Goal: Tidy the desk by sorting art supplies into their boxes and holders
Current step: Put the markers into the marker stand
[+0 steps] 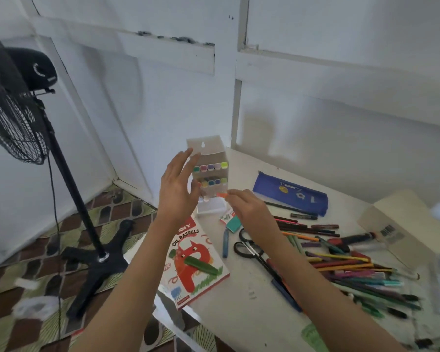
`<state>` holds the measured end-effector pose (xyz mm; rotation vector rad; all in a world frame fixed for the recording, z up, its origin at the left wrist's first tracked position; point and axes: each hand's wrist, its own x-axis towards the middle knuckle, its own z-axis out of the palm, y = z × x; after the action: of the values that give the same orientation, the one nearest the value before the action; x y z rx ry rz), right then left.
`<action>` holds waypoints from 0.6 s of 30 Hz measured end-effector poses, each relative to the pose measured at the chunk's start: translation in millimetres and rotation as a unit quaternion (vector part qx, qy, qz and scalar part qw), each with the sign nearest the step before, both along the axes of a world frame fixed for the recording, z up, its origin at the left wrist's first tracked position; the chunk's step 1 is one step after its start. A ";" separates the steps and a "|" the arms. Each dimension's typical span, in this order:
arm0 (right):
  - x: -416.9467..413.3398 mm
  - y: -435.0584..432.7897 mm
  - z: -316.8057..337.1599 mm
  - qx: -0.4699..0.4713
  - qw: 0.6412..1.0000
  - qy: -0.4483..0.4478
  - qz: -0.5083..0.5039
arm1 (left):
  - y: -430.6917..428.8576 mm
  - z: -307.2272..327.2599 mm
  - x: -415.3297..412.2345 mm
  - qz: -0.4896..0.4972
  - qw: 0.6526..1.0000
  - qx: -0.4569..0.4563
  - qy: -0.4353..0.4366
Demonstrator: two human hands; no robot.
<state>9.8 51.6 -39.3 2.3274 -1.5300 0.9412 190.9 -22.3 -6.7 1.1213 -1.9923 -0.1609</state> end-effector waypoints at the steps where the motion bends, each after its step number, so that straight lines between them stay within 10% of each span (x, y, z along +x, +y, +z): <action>1: 5.8 -5.9 -3.2 0.015 1.000 0.008 0.008 | -3.6 -1.9 -0.3 -0.006 1.000 0.017 -0.004; 18: 39.8 -50.9 -29.4 0.155 0.972 -0.165 -0.066 | -19.6 -17.7 5.8 -0.116 0.991 0.050 0.036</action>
<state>49.6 0.7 -68.7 2.3136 -2.0685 1.1746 196.7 -41.9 -24.5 0.9284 -2.0634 -0.4206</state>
